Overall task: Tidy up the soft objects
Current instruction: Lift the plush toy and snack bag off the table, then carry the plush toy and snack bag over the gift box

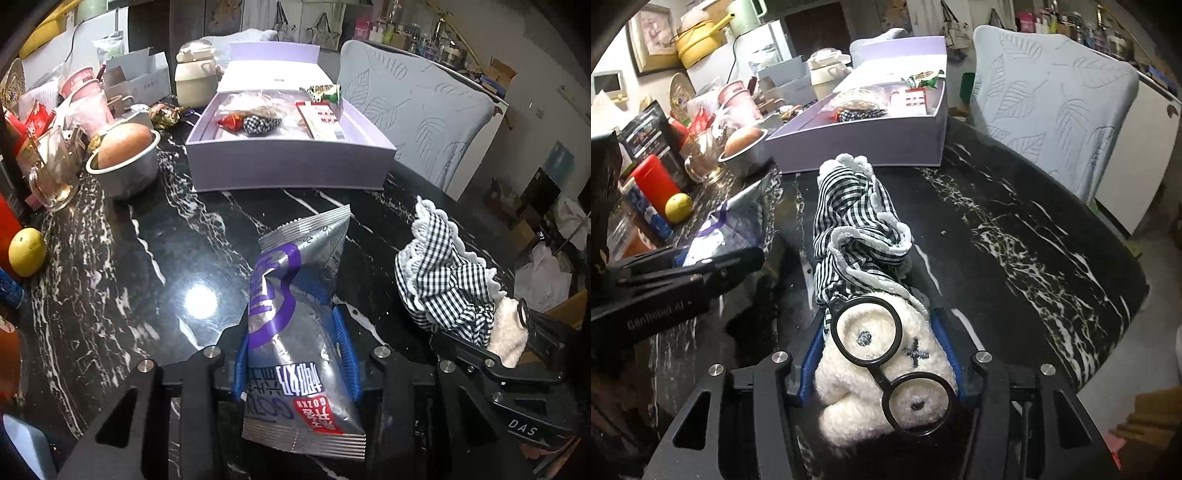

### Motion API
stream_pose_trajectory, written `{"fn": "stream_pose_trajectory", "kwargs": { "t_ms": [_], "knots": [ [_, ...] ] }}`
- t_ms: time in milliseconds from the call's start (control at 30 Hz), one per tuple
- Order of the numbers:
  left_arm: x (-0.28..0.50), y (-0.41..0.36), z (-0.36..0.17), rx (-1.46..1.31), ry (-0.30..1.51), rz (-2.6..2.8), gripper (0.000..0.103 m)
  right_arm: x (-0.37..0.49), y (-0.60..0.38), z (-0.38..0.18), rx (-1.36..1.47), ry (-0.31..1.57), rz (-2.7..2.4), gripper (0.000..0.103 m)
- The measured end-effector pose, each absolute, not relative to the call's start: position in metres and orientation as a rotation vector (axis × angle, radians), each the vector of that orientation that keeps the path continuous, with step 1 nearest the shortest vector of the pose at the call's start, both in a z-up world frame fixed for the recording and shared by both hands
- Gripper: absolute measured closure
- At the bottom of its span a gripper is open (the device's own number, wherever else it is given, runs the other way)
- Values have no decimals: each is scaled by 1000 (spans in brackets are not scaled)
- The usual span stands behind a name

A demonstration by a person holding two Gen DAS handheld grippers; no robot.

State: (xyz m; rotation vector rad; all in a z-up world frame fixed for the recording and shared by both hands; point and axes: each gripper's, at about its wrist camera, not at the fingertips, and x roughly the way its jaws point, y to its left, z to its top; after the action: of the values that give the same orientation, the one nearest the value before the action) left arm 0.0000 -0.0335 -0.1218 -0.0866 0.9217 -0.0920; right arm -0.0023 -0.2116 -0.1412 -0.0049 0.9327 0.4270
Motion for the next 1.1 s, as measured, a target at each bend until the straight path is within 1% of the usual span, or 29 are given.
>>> {"fn": "stream_pose_trajectory", "kwargs": {
  "t_ms": [767,1100],
  "knots": [
    [-38,-40,-64,-83,758,-112,63,-40,-214,-90,-6,823,504,50],
    [-33,-43,-34,-72,677,-145,63,-40,-214,-55,-21,739,534,50]
  ]
}}
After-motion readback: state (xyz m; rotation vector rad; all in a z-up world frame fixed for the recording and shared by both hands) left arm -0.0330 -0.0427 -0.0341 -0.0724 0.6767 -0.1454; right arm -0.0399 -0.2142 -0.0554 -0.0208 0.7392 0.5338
